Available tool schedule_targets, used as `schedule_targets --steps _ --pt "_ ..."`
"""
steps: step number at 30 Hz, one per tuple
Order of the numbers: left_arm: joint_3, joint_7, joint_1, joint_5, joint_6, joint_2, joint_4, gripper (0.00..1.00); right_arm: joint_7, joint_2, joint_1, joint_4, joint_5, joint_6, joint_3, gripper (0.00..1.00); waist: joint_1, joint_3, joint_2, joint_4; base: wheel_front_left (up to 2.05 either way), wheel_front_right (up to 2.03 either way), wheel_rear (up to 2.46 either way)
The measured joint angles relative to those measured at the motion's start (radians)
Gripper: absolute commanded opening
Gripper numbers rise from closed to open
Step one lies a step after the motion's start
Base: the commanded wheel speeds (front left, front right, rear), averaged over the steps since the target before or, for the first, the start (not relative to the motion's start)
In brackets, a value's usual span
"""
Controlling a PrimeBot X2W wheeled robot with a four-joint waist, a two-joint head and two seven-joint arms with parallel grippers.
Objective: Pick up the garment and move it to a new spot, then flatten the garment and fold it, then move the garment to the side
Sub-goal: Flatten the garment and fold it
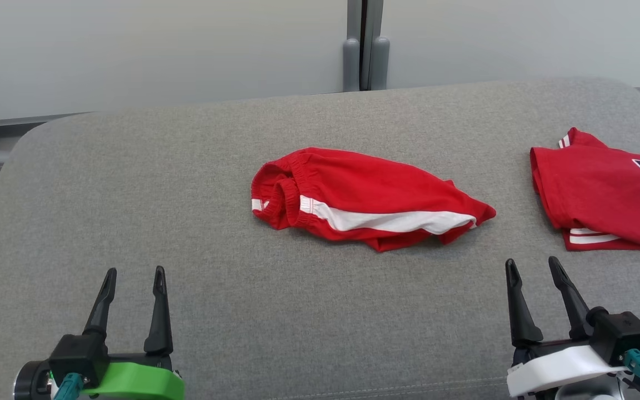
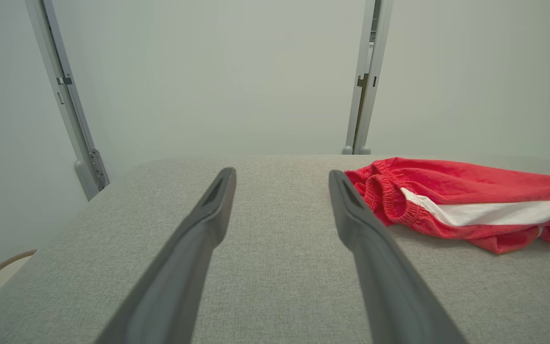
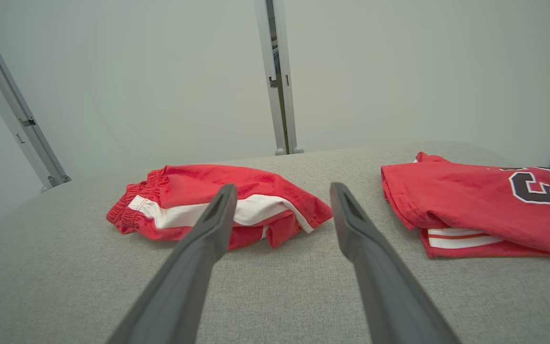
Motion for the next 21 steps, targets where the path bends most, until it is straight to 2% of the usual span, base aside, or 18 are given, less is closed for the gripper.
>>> schedule_targets --steps 15,21 --pt "-0.025 0.001 0.000 -0.007 0.008 0.004 0.002 1.00 0.000 0.004 -0.002 0.025 0.002 0.000 0.012 1.00 0.0000 -0.001 0.0000 0.016 0.00 0.00 0.00" --pt "-0.048 0.000 -0.006 -0.007 0.007 0.002 0.004 1.00 0.000 -0.065 -0.060 0.134 0.022 0.000 0.010 1.00 0.0000 0.003 0.0000 0.040 0.00 0.00 0.00"
